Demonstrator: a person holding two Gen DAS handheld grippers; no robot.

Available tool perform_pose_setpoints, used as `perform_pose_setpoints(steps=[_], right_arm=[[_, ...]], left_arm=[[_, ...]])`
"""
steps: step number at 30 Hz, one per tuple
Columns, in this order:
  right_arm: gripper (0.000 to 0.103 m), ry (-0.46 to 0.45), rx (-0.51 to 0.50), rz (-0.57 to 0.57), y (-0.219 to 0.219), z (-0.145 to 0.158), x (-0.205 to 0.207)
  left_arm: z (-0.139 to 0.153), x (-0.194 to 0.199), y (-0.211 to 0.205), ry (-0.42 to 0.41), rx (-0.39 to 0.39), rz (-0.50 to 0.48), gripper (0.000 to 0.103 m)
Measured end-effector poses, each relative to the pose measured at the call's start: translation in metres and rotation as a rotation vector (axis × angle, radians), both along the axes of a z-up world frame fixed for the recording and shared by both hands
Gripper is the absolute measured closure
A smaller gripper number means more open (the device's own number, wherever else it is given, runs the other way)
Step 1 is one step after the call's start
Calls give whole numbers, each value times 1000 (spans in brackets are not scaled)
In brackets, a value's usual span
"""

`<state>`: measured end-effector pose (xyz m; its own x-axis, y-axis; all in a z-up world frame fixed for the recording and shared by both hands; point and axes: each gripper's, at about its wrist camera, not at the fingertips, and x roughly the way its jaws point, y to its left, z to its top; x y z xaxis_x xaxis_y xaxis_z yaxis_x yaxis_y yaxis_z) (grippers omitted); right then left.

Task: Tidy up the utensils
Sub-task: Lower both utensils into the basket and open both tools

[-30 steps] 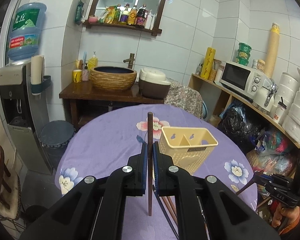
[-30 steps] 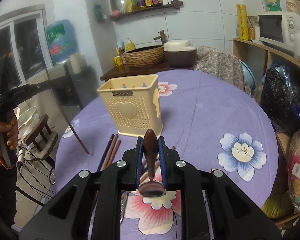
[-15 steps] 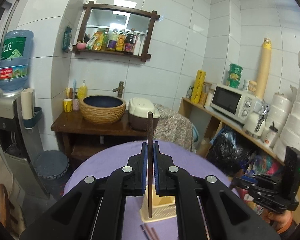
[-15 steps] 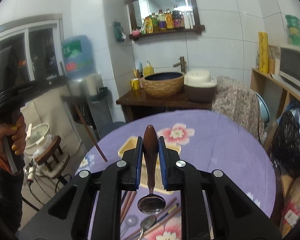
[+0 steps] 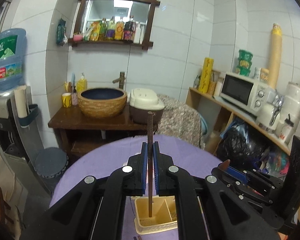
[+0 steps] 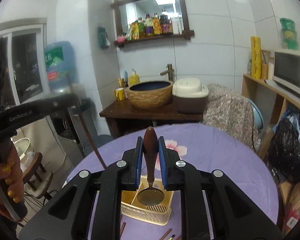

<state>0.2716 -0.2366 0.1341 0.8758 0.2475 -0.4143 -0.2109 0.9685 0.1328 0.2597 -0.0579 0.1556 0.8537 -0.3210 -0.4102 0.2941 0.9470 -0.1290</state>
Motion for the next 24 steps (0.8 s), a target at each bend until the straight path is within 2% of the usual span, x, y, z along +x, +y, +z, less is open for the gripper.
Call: perform_pose_setpoints(steps=[5,12,15,21,23,24], right_arm=[[87,70,-10,-4,4,-40,11],[87,105,-65,-25,7,-69,14],[87,101,-83,-44,7,-75,17],[86,81,-93,-52,7,-76,16],[85,81,-76,-53,4,-76,15],[81,83,-71,-53,3,-76,14]], left_arm=[[-43,12,-2,70,29,13,96],[-76,20,-4,133,53,11,96],[-76,18,-5,109,77,25,96],[-76,18,-5,121,61,24,96],[-74,15,-5,115,61,15,90],[-74,13,-4,111,61,15,76]])
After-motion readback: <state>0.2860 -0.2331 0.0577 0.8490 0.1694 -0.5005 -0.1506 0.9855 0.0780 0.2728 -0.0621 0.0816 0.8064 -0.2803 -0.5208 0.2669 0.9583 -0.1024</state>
